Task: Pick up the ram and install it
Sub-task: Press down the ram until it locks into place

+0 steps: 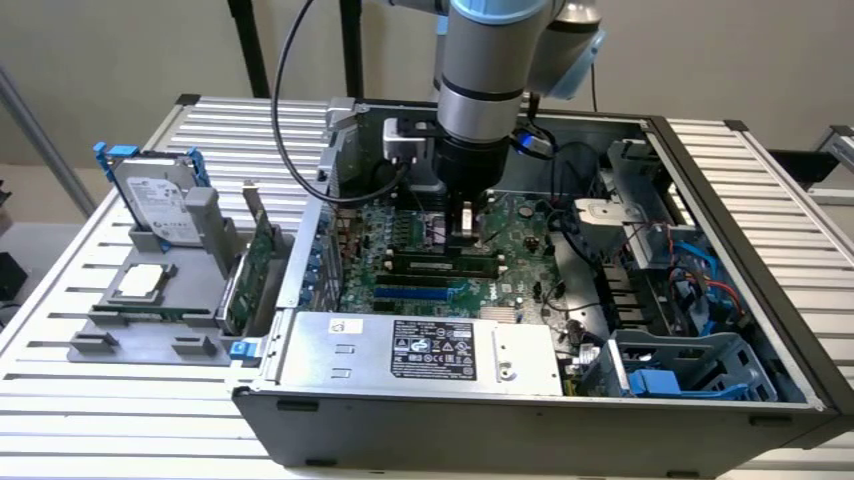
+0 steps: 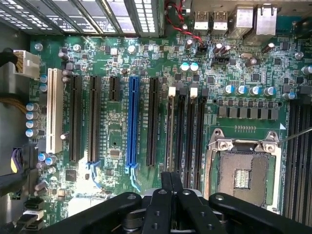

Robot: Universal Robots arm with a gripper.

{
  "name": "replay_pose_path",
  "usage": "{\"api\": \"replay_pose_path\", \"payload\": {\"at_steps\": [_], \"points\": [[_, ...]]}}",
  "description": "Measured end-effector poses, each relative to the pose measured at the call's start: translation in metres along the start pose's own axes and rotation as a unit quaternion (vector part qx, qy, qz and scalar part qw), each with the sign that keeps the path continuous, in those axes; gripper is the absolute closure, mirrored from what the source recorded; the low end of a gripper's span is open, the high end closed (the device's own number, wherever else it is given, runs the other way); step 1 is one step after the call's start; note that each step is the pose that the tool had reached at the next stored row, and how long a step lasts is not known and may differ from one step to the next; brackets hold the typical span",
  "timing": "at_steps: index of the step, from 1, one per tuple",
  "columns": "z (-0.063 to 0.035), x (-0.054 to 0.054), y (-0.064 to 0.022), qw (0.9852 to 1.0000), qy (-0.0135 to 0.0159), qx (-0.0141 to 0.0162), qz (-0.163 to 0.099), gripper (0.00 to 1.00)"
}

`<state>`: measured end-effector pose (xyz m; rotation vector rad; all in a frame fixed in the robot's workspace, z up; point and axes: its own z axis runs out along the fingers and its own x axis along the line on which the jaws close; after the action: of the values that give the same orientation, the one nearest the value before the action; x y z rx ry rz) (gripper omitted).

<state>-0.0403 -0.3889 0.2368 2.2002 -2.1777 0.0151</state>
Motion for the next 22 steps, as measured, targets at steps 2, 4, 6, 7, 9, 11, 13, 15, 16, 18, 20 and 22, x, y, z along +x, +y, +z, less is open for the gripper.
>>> {"api": "replay_pose_path", "payload": {"at_steps": [2,4,6,7,9,11,13,15,16,18,20,22], "points": [[0.0011,0.000,0.0005,1.0000,0.0000,0.0001,0.000,1.00],[0.0029,0.000,0.0006,1.0000,0.0001,0.0005,0.000,1.00],[0.0054,0.000,0.0008,1.0000,0.0000,0.0014,0.000,1.00],[0.0066,0.000,0.0010,1.0000,0.0004,0.0018,0.000,1.00],[0.0092,0.000,0.0014,1.0000,0.0007,0.0030,0.000,1.00],[0.0120,0.000,0.0019,1.0000,0.0006,0.0043,0.000,1.00],[0.0128,0.000,0.0020,1.0000,0.0003,0.0048,0.000,1.00],[0.0084,-0.001,0.0021,1.0000,-0.0007,0.0052,0.000,1.00],[0.0037,0.000,0.0023,1.0000,-0.0003,0.0051,0.000,1.00],[-0.0052,0.000,0.0026,1.0000,0.0001,0.0048,0.000,1.00],[-0.0094,0.000,0.0026,1.0000,0.0001,0.0047,0.000,1.00],[-0.0099,0.000,0.0026,1.0000,0.0000,0.0048,0.000,1.00]]}}
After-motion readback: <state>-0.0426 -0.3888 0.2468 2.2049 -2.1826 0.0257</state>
